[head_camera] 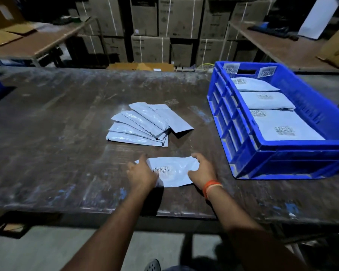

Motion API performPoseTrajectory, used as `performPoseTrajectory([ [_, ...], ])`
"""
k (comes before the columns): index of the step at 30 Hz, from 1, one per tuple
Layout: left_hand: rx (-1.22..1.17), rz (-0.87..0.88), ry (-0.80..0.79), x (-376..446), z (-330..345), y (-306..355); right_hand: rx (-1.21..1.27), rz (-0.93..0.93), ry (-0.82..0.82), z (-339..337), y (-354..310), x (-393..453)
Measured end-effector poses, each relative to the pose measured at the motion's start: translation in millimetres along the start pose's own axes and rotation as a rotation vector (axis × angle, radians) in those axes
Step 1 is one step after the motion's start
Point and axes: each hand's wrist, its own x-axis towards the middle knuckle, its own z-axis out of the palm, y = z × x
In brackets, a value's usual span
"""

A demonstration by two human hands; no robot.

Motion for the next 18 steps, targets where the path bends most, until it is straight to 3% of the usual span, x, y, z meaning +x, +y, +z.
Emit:
performPoseTrajectory([
  [2, -0.244, -0.044, -0.058, 11.8, -11.8, 0.3, 0.182, -0.058, 0.010, -3.7, -6.0, 0.4],
  [7, -0.923, -0.095, -0.280, 19.9, -74.5, 17.7, 0.341, -0.219, 0.076, -49.8, -47.2, 1.3],
  [11, -1.072, 0.025, -0.315, 14.1, -123.9, 61.5, 0.430, -0.336, 0.143, -104.0, -84.9, 0.5],
  [18, -1.129, 0.301, -0.334, -18.9, -153.7, 168.0, 0.510, -0.262, 0.189, -228.1, -107.1, 11.2],
])
